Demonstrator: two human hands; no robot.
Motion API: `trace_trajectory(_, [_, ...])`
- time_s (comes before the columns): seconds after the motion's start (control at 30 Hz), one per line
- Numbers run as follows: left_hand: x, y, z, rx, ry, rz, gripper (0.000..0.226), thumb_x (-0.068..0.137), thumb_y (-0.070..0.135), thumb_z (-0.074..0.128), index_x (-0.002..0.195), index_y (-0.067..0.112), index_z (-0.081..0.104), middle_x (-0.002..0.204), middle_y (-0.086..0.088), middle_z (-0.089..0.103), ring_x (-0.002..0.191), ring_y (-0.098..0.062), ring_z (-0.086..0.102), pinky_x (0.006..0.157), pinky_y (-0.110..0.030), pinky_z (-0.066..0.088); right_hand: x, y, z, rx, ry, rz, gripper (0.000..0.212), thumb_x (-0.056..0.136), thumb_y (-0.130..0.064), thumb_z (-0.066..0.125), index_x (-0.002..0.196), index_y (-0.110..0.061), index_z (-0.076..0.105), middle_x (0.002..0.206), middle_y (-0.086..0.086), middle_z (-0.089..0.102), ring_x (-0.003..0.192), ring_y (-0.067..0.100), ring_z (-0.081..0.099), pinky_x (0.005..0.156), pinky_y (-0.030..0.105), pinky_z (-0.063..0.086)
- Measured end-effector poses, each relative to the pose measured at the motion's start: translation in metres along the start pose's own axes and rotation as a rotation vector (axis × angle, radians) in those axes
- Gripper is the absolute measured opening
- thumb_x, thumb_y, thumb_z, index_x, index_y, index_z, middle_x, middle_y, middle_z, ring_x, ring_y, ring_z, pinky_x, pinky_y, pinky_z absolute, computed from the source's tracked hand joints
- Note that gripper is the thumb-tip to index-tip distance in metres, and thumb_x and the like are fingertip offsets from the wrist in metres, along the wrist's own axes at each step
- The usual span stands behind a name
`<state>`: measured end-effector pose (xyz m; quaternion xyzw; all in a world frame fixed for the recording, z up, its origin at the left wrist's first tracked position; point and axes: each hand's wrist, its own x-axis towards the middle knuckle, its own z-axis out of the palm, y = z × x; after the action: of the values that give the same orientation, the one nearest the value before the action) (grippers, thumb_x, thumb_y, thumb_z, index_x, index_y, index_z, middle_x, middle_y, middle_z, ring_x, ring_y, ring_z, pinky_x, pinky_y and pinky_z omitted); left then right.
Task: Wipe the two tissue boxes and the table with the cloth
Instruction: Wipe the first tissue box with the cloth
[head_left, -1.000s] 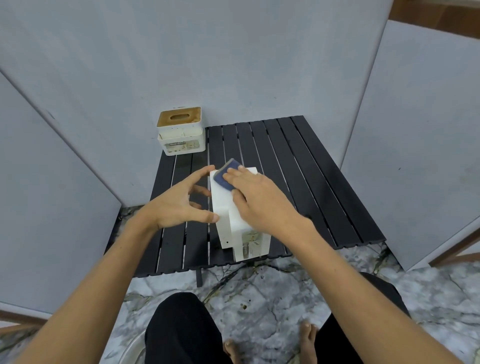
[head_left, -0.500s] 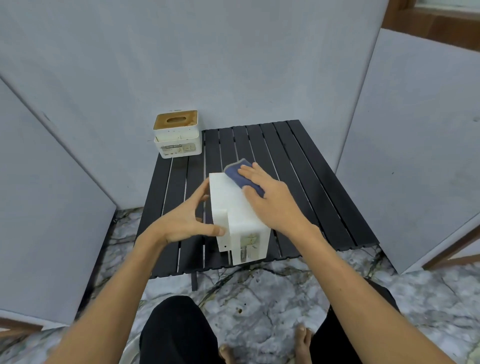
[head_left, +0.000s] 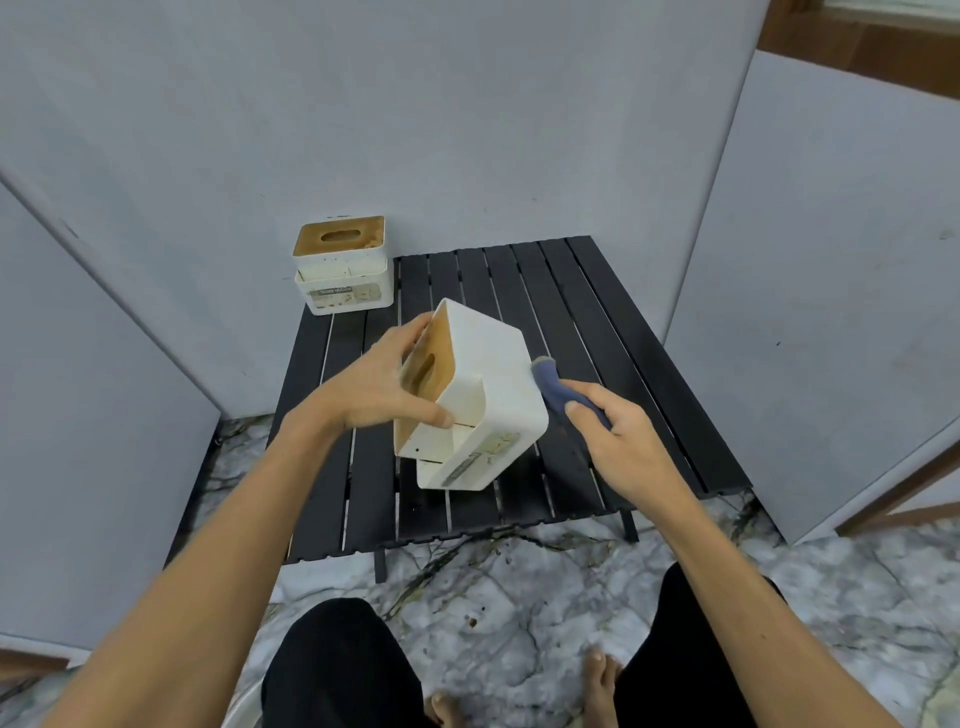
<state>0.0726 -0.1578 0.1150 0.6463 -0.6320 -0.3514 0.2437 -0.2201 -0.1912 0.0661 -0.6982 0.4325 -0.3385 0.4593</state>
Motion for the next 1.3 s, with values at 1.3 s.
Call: trace_trajectory(1.3, [0.079,0.023,0.034,0.528,0.143,-0.032,0.118,0.062,0.074,0.069,0.16,0.035,0.015,0.168,0.008,0.007,0.153,-0.025,0.0,0.116,-0.072,0.008,-0.034,0.042,0.077,-0.893,-0.287,-0.498,0.05,0.088,-0.033,0.046,0.136,-0.02,0.054,0.149,0.002,0.046,0.139,0.021,0.04,0.111,0.044,0.036])
